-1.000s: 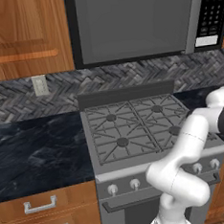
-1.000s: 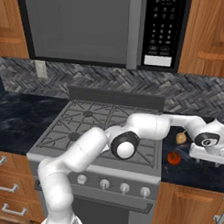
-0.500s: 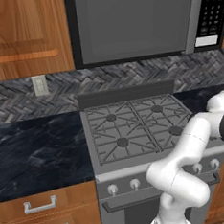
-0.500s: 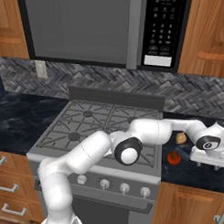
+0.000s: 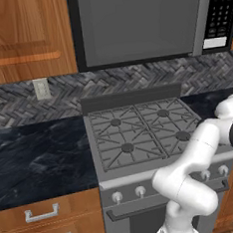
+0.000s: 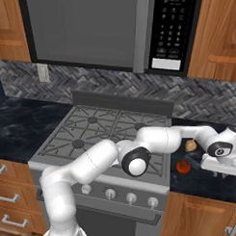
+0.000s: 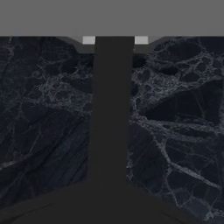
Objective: Place the pan on the front right burner on the stove. Then place the tomato and the onion in the pan and turn on the front right burner.
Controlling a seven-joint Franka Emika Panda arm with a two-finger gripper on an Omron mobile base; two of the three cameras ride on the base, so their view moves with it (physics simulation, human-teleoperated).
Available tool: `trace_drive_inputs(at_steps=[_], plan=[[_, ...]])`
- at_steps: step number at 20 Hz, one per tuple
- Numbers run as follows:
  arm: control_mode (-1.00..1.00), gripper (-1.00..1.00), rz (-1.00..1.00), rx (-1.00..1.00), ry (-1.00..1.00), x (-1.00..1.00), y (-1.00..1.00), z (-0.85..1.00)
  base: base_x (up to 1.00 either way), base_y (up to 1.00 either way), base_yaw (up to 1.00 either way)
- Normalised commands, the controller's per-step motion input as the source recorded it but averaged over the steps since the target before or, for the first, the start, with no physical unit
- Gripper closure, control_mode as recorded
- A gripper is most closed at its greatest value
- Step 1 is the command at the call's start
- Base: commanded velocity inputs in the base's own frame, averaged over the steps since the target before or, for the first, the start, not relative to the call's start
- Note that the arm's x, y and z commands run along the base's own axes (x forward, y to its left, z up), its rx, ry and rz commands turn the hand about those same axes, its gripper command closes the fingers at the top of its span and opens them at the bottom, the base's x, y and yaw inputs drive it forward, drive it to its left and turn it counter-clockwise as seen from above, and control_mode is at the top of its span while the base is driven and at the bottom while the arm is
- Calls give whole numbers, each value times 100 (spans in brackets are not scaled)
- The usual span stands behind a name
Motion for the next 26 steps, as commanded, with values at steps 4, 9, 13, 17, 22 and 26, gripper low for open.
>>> trace_drive_inputs(at_steps=[4,9,13,17,22,26], plan=[[-100,100,0,0,-1,-28,17,4,0,0,0],[-100,100,0,-2,-7,-46,42,31,0,0,0],[-100,100,0,-10,-15,-59,46,45,0,0,0],[-100,100,0,-19,-22,-58,49,50,0,0,0],[-100,100,0,-21,-17,-34,58,41,0,0,0],[-100,100,0,-24,-16,-52,89,35,0,0,0]])
